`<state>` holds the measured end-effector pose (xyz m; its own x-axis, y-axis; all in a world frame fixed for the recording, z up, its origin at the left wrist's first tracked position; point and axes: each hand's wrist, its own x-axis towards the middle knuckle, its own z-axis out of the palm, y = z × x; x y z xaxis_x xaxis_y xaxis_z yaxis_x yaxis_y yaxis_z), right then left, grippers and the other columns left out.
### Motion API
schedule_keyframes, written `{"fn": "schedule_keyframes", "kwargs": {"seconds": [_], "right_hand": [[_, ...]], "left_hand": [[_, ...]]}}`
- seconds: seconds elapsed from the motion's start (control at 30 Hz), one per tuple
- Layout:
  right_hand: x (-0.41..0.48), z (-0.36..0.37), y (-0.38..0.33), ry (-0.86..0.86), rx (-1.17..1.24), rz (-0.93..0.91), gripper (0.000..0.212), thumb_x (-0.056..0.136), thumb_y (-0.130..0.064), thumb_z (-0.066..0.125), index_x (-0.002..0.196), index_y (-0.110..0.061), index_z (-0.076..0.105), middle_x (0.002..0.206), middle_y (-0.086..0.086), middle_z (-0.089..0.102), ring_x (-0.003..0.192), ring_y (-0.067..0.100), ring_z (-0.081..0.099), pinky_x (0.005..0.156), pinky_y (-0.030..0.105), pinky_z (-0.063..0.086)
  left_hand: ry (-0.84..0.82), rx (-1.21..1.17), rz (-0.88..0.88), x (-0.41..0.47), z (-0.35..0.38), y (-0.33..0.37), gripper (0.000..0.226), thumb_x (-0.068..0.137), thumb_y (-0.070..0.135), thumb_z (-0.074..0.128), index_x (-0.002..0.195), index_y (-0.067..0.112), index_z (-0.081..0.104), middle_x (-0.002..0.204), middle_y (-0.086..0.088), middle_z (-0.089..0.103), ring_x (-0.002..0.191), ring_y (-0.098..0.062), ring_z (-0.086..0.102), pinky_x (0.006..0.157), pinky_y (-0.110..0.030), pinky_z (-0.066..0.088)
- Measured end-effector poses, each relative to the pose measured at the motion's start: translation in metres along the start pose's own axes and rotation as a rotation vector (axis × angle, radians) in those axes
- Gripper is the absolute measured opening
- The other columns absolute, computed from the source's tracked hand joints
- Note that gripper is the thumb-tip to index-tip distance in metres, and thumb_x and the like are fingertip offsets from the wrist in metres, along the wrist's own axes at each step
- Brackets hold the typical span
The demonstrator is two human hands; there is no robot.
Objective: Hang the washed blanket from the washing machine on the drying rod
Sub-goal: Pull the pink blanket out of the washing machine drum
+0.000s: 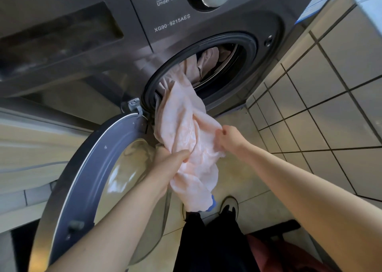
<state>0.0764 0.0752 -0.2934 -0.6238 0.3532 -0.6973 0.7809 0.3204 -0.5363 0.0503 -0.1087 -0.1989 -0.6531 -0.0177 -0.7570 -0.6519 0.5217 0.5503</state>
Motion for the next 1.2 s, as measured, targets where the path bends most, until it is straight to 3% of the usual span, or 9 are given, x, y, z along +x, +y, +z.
{"fn": "schedule_keyframes", "kwargs": {"seconds": [0.13,0.23,0.37,0.47,0.67,0.77,0.97,1.07,1.2], "right_hand": [[-0.014,-0.012,0.006,0.150,-0.002,-0.107,0.032,0.100,-0.021,0.032,0.069,-0.014,0.033,0.068,0.000,0.040,0.067,0.021,0.037,0.051,0.029,0.026],[-0.032,-0.024,0.007,0.166,0.111,-0.162,0.029,0.098,-0.027,0.043,0.072,-0.016,0.037,0.071,-0.003,0.042,0.066,0.016,0.035,0.053,0.027,0.027],[-0.077,-0.031,0.005,-0.007,-0.063,-0.327,0.010,0.093,-0.024,0.052,0.101,-0.021,0.059,0.089,-0.006,0.062,0.077,0.011,0.058,0.066,0.026,0.047],[-0.114,-0.022,0.004,-0.218,-0.118,-0.415,0.035,0.094,-0.015,0.054,0.127,-0.024,0.056,0.101,-0.010,0.061,0.088,0.009,0.059,0.079,0.024,0.047],[-0.140,-0.002,0.015,-0.403,-0.153,-0.597,0.054,0.092,-0.001,0.051,0.140,-0.024,0.045,0.131,-0.007,0.052,0.116,0.006,0.048,0.094,0.003,0.033],[-0.133,0.001,0.021,-0.369,-0.084,-0.547,0.043,0.090,-0.001,0.051,0.127,-0.020,0.058,0.129,-0.008,0.057,0.118,0.006,0.052,0.098,0.010,0.038],[-0.108,-0.020,0.019,-0.141,0.205,-0.327,0.025,0.076,-0.003,0.046,0.083,-0.017,0.066,0.077,0.003,0.071,0.078,0.017,0.068,0.080,0.046,0.055],[-0.083,-0.024,0.019,-0.018,0.283,-0.174,0.020,0.086,0.000,0.043,0.091,-0.010,0.060,0.073,0.007,0.069,0.069,0.022,0.067,0.072,0.048,0.058],[-0.044,-0.020,0.016,-0.001,0.211,0.034,0.031,0.093,-0.032,0.052,0.076,-0.007,0.058,0.071,0.008,0.059,0.066,0.023,0.055,0.081,0.047,0.054]], "left_hand": [[-0.061,0.033,-0.041,0.000,0.008,-0.004,0.032,0.068,0.019,0.066,0.094,0.006,0.050,0.088,-0.009,0.057,0.083,-0.025,0.058,0.070,-0.033,0.046],[-0.118,0.039,-0.087,0.001,0.014,-0.009,0.043,0.070,0.025,0.068,0.106,0.007,0.053,0.100,-0.010,0.062,0.092,-0.026,0.061,0.081,-0.038,0.051],[-0.312,-0.143,-0.181,-0.002,0.020,-0.006,0.069,0.065,0.061,0.076,0.116,0.018,0.059,0.104,0.001,0.072,0.096,-0.018,0.069,0.086,-0.033,0.053],[-0.352,-0.224,-0.225,-0.007,0.026,0.002,0.071,0.064,0.069,0.072,0.115,0.020,0.062,0.101,0.000,0.074,0.091,-0.017,0.070,0.076,-0.029,0.052],[-0.049,-0.140,-0.195,-0.015,0.047,0.000,0.047,0.073,0.024,0.079,0.110,0.011,0.054,0.089,-0.004,0.065,0.073,-0.016,0.063,0.054,-0.023,0.046],[0.008,-0.118,-0.149,-0.013,0.049,-0.002,0.037,0.075,0.017,0.072,0.108,0.008,0.055,0.083,-0.007,0.064,0.067,-0.016,0.060,0.050,-0.023,0.042],[-0.017,-0.140,-0.072,-0.011,0.035,-0.007,0.044,0.069,0.018,0.077,0.108,0.007,0.060,0.093,-0.005,0.069,0.084,-0.020,0.066,0.069,-0.029,0.053],[-0.045,-0.157,-0.060,-0.013,0.026,-0.006,0.066,0.048,0.029,0.080,0.108,0.008,0.063,0.098,-0.006,0.071,0.090,-0.023,0.068,0.083,-0.039,0.057],[-0.115,-0.206,-0.047,-0.013,0.016,-0.010,0.057,0.050,0.020,0.075,0.105,0.010,0.066,0.097,-0.005,0.074,0.088,-0.022,0.071,0.082,-0.037,0.057]]}}
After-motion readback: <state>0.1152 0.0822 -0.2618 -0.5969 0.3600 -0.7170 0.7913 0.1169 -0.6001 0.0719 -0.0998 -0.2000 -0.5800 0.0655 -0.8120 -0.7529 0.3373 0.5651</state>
